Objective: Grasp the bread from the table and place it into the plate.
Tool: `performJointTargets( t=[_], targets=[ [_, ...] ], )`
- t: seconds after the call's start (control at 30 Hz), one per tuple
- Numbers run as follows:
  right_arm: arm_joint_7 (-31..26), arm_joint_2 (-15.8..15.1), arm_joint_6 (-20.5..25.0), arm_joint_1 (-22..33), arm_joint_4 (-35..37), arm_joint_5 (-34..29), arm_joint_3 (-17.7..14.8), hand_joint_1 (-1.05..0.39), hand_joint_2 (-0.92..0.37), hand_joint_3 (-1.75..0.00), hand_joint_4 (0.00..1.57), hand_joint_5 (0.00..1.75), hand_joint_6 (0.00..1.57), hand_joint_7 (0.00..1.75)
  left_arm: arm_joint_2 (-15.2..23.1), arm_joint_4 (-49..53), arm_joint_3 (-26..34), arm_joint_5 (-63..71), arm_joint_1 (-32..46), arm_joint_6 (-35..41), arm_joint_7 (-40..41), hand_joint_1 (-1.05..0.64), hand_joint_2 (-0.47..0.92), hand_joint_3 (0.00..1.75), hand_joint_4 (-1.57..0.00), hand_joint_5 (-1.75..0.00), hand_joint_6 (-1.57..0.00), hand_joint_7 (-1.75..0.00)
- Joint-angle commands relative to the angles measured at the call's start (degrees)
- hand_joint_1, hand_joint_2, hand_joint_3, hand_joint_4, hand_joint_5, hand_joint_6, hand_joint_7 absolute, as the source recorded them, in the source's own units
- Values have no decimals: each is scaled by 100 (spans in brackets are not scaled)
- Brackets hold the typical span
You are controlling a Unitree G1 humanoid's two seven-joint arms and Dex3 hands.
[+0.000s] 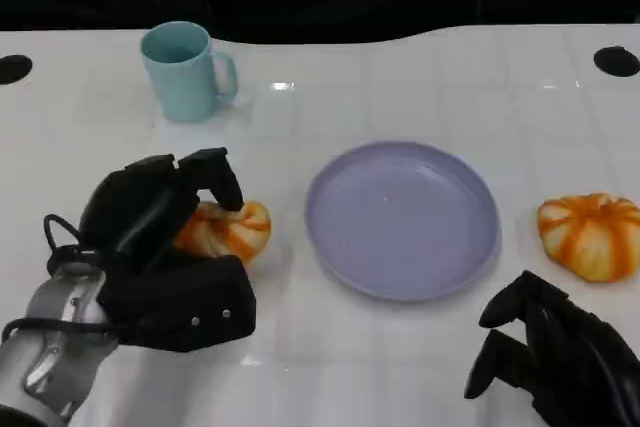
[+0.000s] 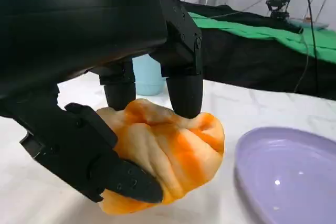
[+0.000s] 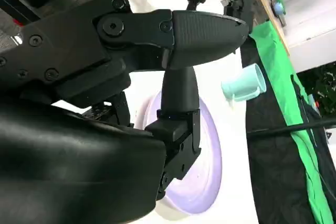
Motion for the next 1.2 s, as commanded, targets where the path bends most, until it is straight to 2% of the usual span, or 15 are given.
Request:
performJointTargets(
  t=[0.03,0.1,0.3,0.5,0.6,0.87,1.2],
  targets=[
    [49,-49,7,-13,7,47,-44,-51,-92,-51,61,175,40,173,-39,-96,120,-194,-163,-53,-134,-19,48,119,-84,-175,-66,-175],
    [68,-49,-14,-14,20,41,-44,-50,-92,-52,60,175,40,173,-65,-93,124,-210,-196,-77,-137,-18,44,128,-85,-175,-68,-175],
    [58,-53,55,-20,9,48,-41,-50,-92,-52,60,175,40,173,-259,168,114,-291,-433,-360,-27,-19,43,134,-90,-175,-72,-175],
    [59,-54,61,-20,7,47,-41,-50,-92,-53,60,175,39,173,-281,276,138,-289,-475,-474,-6,-19,43,136,-91,-175,-73,-175],
    [89,-47,41,-24,37,63,-40,-51,-92,-51,62,175,41,174,-492,421,33,-186,-769,-446,75,-18,39,134,-90,-175,-72,-175],
    [69,-16,76,-15,25,74,-40,-51,-92,-50,62,175,41,173,-639,1023,-92,-48,-1189,-1034,389,-15,40,136,-90,-175,-70,-175],
    [39,-16,113,30,-25,93,-10,-52,-92,-50,61,175,41,172,-956,1266,-312,74,-1603,-1004,352,-13,35,135,-90,-175,-71,-175]
  ],
)
